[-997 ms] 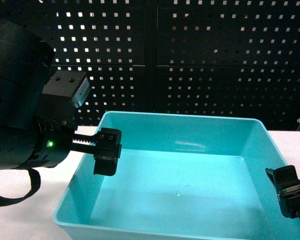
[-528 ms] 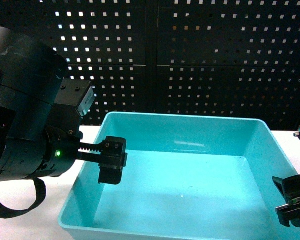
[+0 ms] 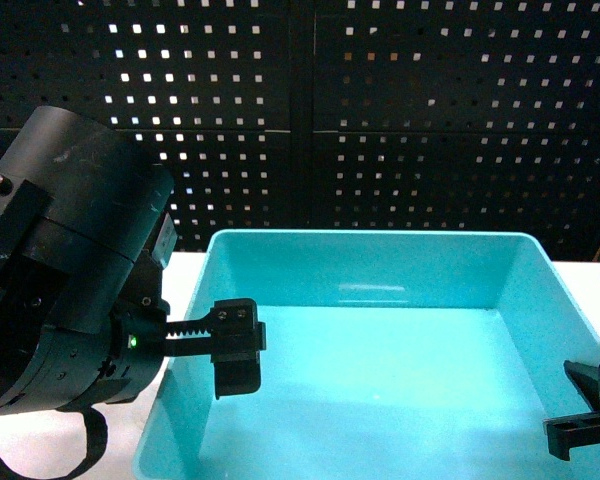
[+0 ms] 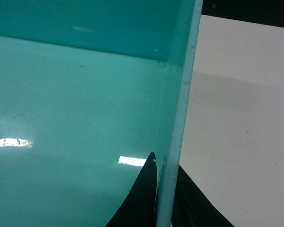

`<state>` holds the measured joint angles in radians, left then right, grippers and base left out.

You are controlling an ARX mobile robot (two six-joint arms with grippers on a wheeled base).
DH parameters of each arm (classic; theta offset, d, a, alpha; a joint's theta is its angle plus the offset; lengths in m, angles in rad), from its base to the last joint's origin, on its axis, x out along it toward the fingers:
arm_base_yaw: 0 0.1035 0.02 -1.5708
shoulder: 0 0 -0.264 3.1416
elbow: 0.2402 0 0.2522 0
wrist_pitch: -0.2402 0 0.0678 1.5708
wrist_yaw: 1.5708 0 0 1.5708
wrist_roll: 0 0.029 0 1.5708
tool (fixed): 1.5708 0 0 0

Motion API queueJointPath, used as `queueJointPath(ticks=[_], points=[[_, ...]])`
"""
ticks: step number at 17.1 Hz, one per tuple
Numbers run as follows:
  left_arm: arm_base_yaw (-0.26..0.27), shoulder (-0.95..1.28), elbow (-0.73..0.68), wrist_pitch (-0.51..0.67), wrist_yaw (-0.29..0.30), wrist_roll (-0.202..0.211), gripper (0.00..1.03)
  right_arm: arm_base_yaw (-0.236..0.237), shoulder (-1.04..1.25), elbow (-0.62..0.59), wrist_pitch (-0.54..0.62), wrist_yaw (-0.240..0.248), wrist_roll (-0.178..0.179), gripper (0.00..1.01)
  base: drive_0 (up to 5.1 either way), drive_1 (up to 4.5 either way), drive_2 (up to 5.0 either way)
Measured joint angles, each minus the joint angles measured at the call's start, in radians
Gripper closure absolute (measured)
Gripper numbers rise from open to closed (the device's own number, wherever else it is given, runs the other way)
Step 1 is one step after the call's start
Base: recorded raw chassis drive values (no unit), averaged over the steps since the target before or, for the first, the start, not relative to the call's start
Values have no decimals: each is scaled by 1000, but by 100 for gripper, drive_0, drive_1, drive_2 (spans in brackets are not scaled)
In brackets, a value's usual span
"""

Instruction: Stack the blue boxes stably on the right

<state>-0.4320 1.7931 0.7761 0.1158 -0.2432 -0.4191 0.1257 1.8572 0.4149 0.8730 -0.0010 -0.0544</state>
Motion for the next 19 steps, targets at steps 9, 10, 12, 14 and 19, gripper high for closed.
queueJointPath(ticks=[9, 10, 12, 14, 19], points=[[-39, 5, 16, -11, -8, 0, 83, 6, 20, -7, 53, 0, -1, 94, 0, 0, 0], [-42, 5, 14, -11, -18, 0, 94, 5, 20, -13, 61, 0, -1, 94, 0, 0, 0], [-42, 5, 5, 4, -22, 0, 101, -6, 22, -19, 78, -15, 0, 94, 0, 0, 0], [-45, -10, -14, 20, -28, 8, 101, -17, 27, -24, 97, -24, 4, 94, 0, 0, 0], [-37, -92, -24, 3, -11, 89, 101, -42, -58, -22, 8, -46, 23, 94, 0, 0, 0]])
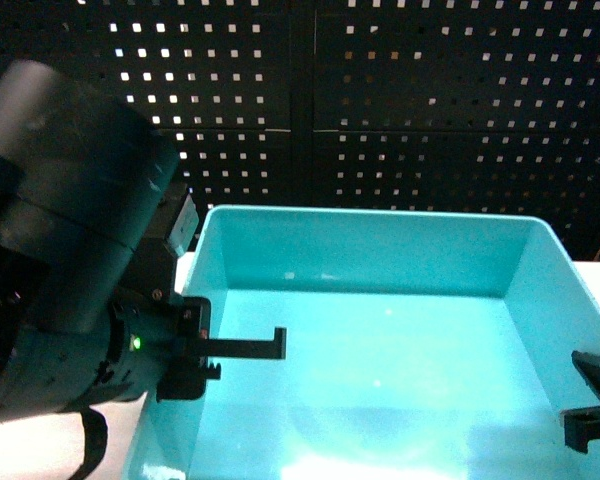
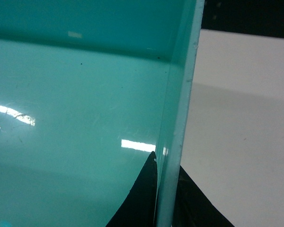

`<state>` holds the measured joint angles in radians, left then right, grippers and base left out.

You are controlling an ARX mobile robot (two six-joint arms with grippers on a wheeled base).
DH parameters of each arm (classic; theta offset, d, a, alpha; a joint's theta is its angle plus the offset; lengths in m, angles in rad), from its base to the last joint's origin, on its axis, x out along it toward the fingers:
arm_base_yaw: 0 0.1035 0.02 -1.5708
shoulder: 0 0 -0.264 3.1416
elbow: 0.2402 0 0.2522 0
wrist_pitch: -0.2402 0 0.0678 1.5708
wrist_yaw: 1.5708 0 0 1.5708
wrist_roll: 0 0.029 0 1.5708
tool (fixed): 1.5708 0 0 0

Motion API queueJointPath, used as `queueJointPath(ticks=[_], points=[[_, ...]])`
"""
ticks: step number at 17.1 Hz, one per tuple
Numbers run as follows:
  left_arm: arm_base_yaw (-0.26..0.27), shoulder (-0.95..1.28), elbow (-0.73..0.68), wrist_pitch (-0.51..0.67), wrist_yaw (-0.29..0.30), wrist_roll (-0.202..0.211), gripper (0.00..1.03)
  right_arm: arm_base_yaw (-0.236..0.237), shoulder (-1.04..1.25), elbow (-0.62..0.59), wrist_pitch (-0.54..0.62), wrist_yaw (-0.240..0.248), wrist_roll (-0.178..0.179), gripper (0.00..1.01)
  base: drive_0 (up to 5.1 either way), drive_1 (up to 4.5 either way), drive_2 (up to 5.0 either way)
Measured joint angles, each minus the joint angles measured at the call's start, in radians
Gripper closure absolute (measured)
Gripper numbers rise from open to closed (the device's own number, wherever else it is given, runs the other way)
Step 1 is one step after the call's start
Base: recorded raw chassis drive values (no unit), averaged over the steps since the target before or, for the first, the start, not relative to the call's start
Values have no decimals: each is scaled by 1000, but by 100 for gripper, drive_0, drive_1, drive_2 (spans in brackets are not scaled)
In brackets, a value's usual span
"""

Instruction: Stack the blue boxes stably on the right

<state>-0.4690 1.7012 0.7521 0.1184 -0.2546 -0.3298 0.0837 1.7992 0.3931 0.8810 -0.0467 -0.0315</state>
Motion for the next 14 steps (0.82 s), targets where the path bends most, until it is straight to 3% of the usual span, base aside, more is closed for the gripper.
queueJointPath(ticks=[5, 7, 11, 14], points=[[64, -194, 133, 17, 55, 131, 101, -8, -285, 144, -133, 10, 13, 94, 0, 0, 0], [84, -253, 194, 14, 87, 163, 101, -12, -379, 213, -184, 10, 13, 94, 0, 0, 0], [111, -305, 312, 2, 157, 174, 101, -13, -494, 330, -211, 29, -22, 94, 0, 0, 0], [117, -324, 293, 69, 154, 191, 101, -12, -502, 340, -191, 31, -39, 94, 0, 0, 0]])
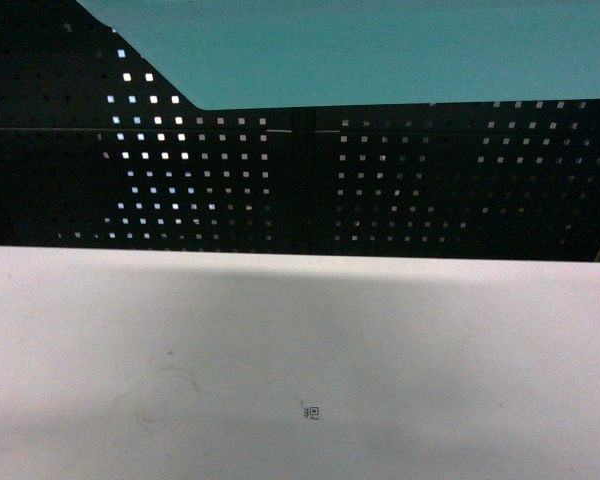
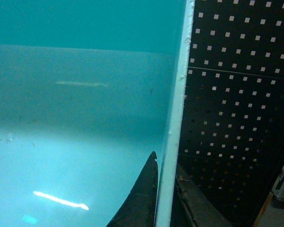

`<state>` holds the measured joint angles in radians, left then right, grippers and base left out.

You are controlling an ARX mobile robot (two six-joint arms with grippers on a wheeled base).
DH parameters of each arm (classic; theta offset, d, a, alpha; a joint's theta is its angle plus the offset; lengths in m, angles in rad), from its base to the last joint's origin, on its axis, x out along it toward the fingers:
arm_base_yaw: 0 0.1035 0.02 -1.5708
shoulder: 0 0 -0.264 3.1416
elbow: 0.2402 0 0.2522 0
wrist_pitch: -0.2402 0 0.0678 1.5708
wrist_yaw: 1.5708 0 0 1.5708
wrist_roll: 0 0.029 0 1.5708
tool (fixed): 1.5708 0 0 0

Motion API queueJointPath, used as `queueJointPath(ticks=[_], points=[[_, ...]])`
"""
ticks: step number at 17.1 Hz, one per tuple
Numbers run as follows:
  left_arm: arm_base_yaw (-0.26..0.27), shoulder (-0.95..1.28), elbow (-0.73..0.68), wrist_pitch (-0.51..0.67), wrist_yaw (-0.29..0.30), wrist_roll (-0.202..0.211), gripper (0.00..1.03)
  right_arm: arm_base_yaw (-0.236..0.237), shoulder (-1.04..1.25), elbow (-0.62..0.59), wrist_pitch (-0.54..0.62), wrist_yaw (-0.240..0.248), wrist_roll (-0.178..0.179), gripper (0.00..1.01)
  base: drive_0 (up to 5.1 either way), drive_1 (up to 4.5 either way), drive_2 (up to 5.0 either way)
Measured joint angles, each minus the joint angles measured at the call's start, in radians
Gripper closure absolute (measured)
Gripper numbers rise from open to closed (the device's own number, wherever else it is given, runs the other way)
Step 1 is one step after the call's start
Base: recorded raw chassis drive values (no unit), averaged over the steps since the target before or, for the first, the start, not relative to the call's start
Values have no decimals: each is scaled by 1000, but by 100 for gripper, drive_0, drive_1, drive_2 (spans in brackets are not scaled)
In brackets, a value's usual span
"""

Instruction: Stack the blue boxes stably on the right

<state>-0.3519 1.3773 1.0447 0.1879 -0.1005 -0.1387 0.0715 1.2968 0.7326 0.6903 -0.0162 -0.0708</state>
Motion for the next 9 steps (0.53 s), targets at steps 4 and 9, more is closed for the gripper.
queueJointPath(ticks=[4, 9], points=[[0, 4, -21, 1, -4, 8, 101, 0, 19, -6, 0, 2, 6, 94, 0, 0, 0], [4, 4, -21, 5, -3, 8, 101, 0, 19, -6, 2, 3, 7, 94, -165, -165, -165]])
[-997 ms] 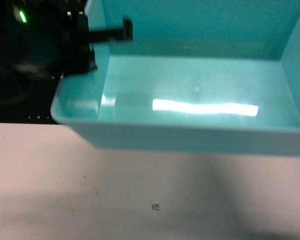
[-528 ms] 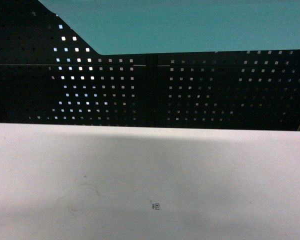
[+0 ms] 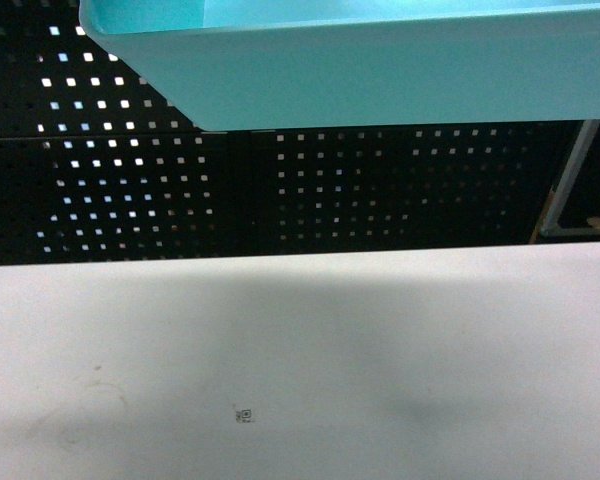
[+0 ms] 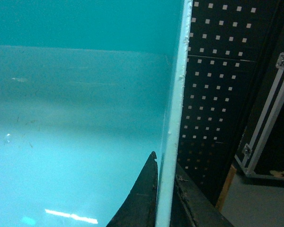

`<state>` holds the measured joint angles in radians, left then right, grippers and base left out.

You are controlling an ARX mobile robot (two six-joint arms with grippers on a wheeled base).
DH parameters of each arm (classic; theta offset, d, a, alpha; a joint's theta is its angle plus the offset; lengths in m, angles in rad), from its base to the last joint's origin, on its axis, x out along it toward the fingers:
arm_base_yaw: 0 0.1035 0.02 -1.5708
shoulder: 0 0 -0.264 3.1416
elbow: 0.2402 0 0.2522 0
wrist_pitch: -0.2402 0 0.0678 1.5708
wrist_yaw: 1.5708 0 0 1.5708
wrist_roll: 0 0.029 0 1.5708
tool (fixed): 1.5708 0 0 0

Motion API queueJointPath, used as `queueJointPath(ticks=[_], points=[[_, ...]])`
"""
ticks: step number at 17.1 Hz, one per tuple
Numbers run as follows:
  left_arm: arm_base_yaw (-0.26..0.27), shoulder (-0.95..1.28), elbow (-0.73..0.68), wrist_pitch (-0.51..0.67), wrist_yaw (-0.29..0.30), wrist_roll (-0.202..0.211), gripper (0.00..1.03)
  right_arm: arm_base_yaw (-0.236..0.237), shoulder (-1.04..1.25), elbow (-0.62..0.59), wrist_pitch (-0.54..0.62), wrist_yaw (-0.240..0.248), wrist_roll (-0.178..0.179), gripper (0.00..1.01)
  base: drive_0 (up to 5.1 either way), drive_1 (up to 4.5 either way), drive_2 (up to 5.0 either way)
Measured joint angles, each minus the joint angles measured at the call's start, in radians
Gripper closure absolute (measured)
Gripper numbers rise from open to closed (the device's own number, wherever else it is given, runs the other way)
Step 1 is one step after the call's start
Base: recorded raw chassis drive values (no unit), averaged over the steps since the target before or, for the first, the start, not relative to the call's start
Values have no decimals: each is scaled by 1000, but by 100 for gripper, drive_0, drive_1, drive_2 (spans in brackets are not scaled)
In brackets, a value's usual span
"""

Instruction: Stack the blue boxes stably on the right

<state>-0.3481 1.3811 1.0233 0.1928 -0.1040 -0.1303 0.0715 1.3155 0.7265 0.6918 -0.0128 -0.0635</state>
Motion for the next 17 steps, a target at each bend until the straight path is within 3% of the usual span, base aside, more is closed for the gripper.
queueJointPath(ticks=[17], points=[[0, 0, 0, -2, 0, 0, 101, 0, 0, 0, 0, 0, 0, 94, -159, -159, -159]])
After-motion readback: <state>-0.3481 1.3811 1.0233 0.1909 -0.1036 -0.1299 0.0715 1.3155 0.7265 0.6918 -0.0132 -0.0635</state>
